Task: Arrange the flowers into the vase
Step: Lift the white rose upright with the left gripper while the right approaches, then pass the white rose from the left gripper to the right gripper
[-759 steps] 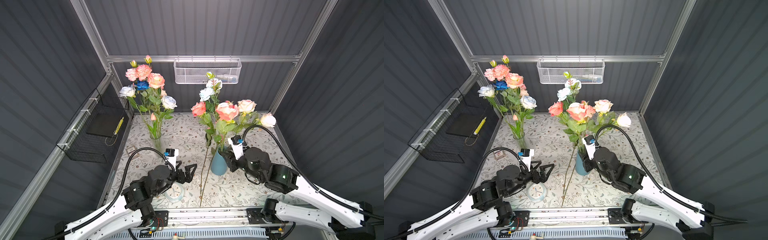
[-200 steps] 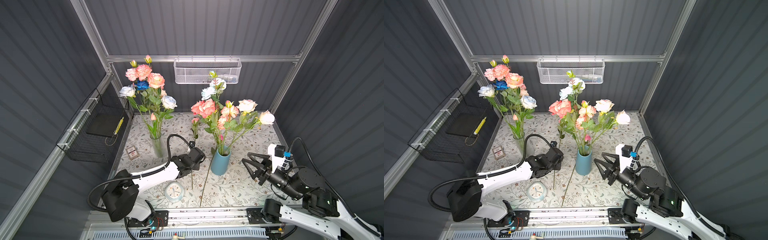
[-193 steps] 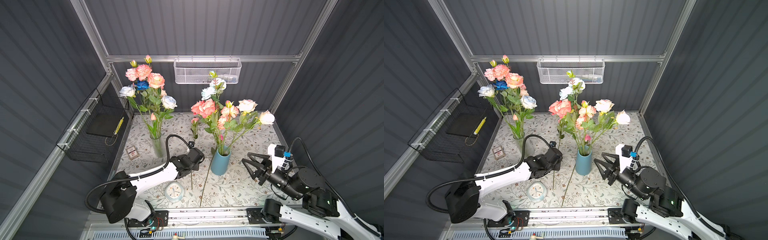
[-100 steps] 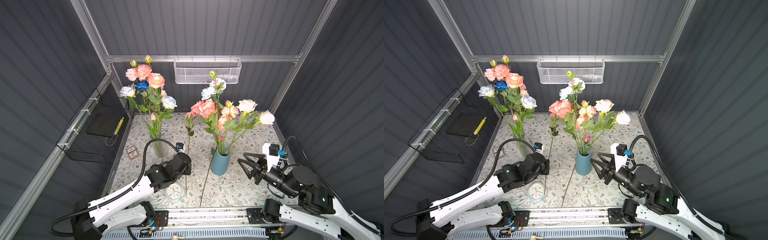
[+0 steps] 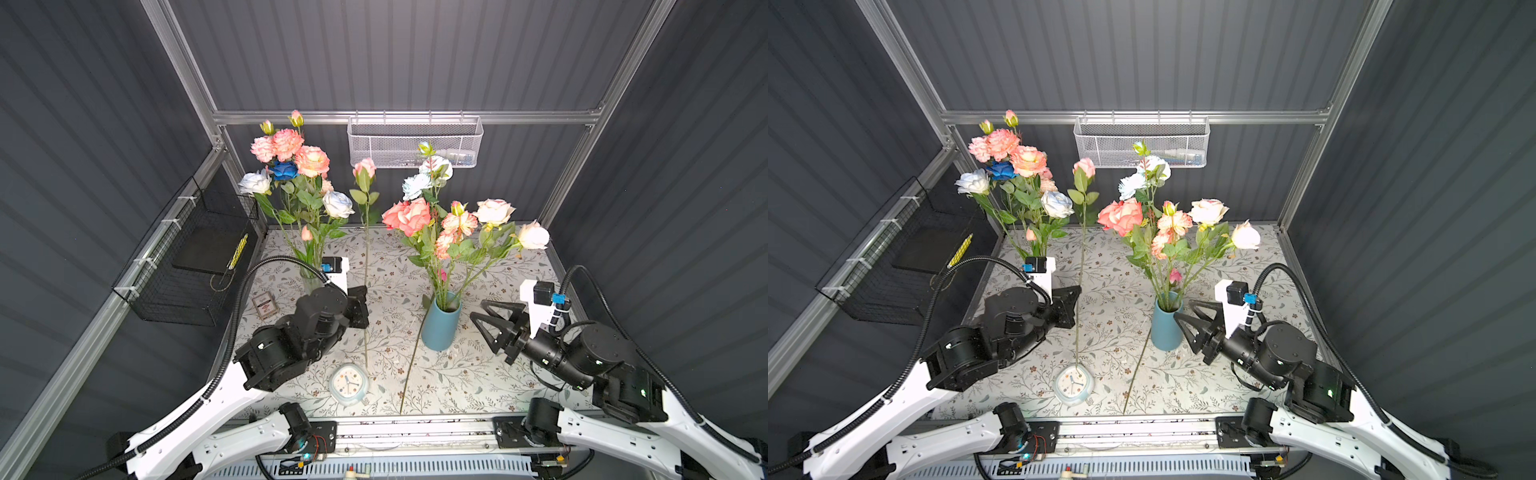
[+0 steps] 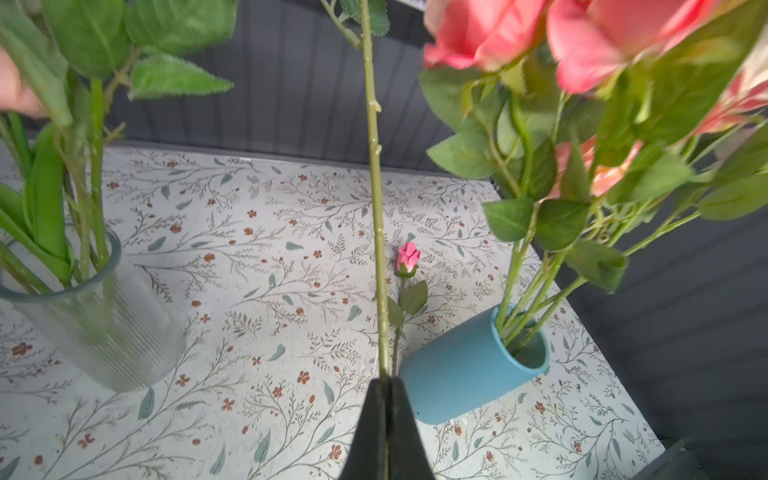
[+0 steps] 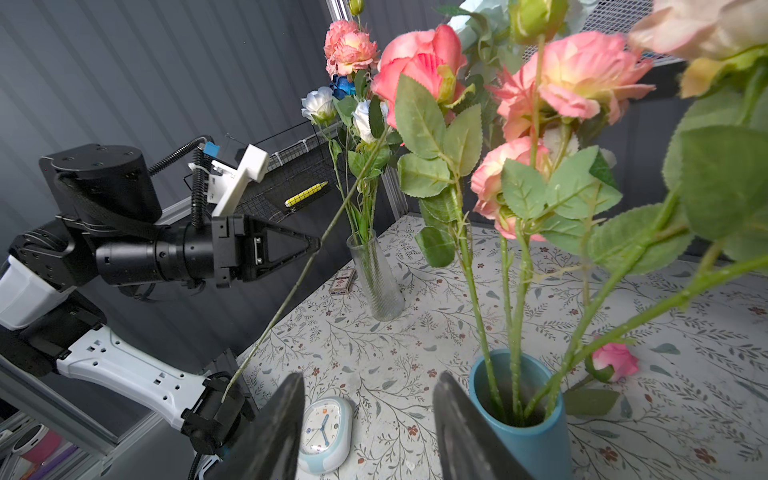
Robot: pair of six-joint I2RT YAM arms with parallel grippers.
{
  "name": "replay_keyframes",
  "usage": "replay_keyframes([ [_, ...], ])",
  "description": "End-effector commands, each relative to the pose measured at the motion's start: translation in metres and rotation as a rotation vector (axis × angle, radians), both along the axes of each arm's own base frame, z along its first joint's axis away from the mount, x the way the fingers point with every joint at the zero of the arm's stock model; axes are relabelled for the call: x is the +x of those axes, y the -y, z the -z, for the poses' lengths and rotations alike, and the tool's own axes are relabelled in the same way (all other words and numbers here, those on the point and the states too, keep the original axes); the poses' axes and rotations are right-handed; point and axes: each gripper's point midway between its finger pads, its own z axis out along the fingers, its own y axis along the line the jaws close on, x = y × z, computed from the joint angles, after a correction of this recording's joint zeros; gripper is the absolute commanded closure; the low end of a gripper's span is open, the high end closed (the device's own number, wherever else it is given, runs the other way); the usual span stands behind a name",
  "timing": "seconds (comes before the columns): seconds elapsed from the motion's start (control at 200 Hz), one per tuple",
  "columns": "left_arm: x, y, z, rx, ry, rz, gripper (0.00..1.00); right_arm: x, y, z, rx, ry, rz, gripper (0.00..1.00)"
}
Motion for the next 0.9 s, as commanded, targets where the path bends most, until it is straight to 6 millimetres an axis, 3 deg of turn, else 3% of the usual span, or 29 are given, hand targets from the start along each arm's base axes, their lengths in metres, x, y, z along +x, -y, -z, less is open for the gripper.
replay_keyframes([
  [0.0,-0.009,-0.003,-0.040,-0.046,0.102,0.052,1.00,-0.006,-0.006,-0.024,0.037,0.033,-0.046,0.46],
  [0.145,-0.028,0.003,-0.079,-0.148,0.204,0.174,1.00,-0.012,-0.031,-0.037,0.031,0.035,-0.146,0.39],
  [0.245,-0.043,0.015,-0.094,-0.197,0.250,0.290,1.00,-0.015,-0.052,-0.044,0.027,0.031,-0.215,0.38],
  [0.51,-0.086,0.045,-0.094,-0.276,0.299,0.596,1.00,-0.014,-0.083,-0.079,0.109,0.081,-0.294,0.35],
  [0.665,-0.118,0.048,-0.099,-0.339,0.353,0.764,1.00,-0.012,-0.092,-0.103,0.158,0.116,-0.308,0.33],
  [0.895,-0.145,0.058,-0.092,-0.361,0.332,0.936,1.00,-0.008,-0.103,-0.121,0.185,0.142,-0.320,0.33],
])
